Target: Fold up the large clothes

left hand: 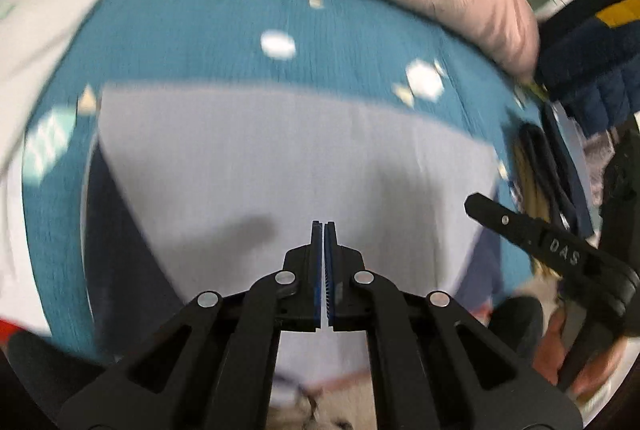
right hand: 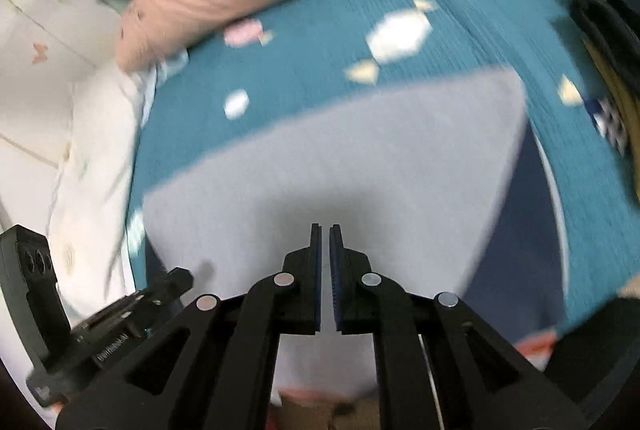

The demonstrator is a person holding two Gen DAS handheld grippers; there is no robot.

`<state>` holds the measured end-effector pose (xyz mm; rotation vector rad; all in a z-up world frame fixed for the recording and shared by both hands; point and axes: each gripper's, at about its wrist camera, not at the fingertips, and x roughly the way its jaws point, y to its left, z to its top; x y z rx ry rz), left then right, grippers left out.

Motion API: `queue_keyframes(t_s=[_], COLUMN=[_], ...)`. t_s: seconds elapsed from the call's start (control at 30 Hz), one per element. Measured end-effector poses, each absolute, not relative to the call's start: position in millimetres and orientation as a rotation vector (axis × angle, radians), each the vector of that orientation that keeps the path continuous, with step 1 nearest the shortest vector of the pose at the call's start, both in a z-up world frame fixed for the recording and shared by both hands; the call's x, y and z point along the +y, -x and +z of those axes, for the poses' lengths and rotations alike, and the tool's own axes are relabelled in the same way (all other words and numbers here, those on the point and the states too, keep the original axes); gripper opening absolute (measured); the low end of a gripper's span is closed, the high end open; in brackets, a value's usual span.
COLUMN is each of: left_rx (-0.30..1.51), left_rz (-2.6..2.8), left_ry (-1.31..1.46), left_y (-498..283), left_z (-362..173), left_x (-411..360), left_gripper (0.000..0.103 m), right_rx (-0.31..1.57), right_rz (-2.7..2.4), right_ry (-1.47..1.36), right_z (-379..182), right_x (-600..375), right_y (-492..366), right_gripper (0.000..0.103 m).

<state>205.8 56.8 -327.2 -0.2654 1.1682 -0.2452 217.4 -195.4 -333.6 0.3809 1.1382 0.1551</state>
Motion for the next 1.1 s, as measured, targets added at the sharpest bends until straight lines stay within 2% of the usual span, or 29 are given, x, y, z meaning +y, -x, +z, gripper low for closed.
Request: queue_keyframes(t_s=[0.23, 0.33, 0.37, 0.5, 0.57, 0.73, 0.87, 1.1], left_rx=[1.126, 1.065, 1.052, 1.034, 1.025, 1.021, 1.044, 1.028], left_rz=[-0.214, -0.263, -0.274, -0.307, -0.293, -0.134, -0.081, -0.002], left_ry=[0.285, 0.307, 0.305, 0.359, 0.354, 0.249, 0.286, 0.248], left_y=[-268, -278, -279, -275, -273, -267, -265, -238], left_z=[-366, -377, -380, -389, -386, -378, -385, -353], left_x=[55, 61, 61, 89, 104, 149, 186, 189], left_gripper=[0.003, 0.003, 0.003, 0.002, 0.002, 0.002, 0.002, 0.003], right_rx=[1.087, 1.103, 1.103, 1.110, 1.110, 1.085, 1.102, 1.087], right_rz=[0.173, 0.217, 0.228, 0.302, 0.340, 0.268, 0.221, 0.054], right_ry=[-0.308, -0.290, -0.254, -0.282, -0.309, -0.160, -0.317, -0.238], right_z=[-372, -390, -396, -406, -404, -390, -404, -383], right_x=[-141, -132, -129, -150, -164, -181, -232, -238], right_y=[-284, -300, -303, -302, -298, -284, -281, -261], right_gripper=[0.006, 0.006, 0.000, 0.000, 0.000, 0.000, 0.000, 0.001])
